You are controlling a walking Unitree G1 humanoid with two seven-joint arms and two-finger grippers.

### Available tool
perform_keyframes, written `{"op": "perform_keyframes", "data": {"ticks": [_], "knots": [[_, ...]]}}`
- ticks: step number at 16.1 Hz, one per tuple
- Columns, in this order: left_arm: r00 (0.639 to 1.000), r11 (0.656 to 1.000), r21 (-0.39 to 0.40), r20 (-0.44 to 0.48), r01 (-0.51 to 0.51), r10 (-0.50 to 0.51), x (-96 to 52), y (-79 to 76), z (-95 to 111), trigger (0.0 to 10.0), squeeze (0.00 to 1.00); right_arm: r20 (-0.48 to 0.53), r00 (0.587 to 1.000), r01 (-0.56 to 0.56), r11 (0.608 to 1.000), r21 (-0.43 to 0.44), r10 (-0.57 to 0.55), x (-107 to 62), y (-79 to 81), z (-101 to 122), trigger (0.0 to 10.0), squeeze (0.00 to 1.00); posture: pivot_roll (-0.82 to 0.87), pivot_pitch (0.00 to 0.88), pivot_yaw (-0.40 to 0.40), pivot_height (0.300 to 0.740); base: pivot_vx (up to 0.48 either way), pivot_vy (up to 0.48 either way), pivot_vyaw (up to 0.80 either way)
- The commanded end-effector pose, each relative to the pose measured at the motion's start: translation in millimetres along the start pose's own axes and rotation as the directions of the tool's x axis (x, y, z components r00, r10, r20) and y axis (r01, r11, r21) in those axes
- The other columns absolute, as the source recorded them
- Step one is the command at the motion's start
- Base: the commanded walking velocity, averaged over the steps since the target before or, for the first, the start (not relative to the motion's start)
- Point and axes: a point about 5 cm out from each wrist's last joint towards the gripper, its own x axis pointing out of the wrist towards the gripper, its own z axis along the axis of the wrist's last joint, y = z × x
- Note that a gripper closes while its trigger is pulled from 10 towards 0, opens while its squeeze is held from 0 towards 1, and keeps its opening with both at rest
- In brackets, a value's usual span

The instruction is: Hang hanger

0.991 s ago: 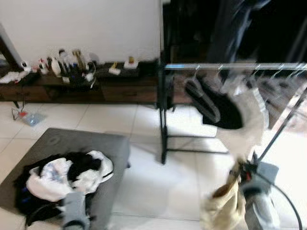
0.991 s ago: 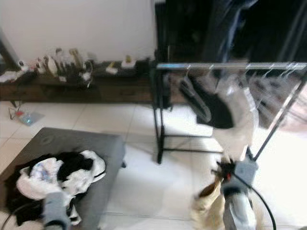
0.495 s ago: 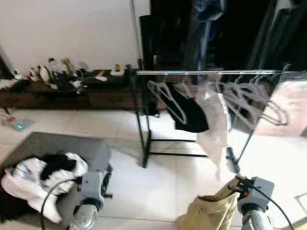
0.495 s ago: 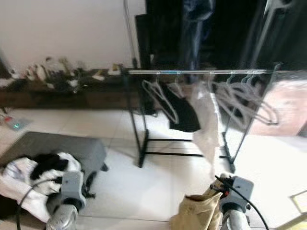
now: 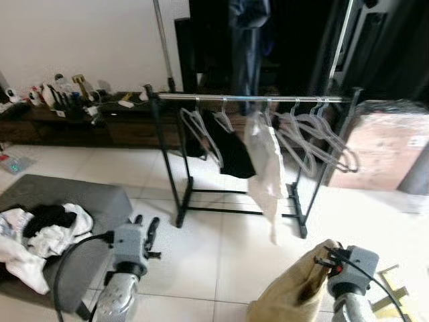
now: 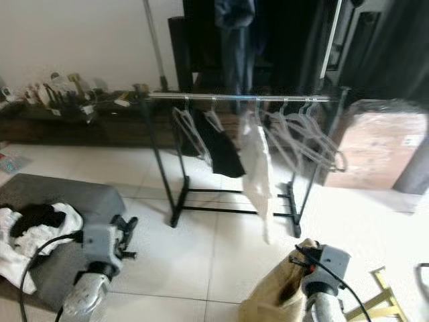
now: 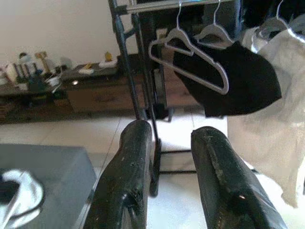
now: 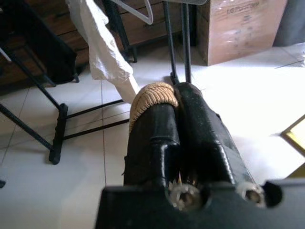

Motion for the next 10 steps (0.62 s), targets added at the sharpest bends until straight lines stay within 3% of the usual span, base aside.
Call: {"op": "perform_keyframes", "data": {"ticks": [1,5,10], "knots": [[0.998,0.999,0.004,0.033,-0.049,0.049,-1.1,10.9,10,10.0,0.0,0.039,0.999,-0.031,1.0,0.0,0.031,4.3,9.1,7,10.0,0.0,-0.01,0.023,0.047,0.74,0.0,0.0,0.0],[0.995,0.998,0.013,0.084,-0.06,0.059,-7.3,13.8,28,10.0,0.0,0.06,0.996,-0.069,0.998,0.009,0.068,7.6,20.2,11,10.0,0.0,0.0,0.039,0.05,0.74,0.0,0.0,0.0],[0.997,0.999,0.027,0.07,-0.036,0.035,-11.6,10.4,32,10.0,0.0,0.026,0.998,-0.051,0.999,0.005,0.051,5.8,17.7,5,10.0,0.0,0.0,0.053,0.05,0.74,0.057,0.0,0.0]]}}
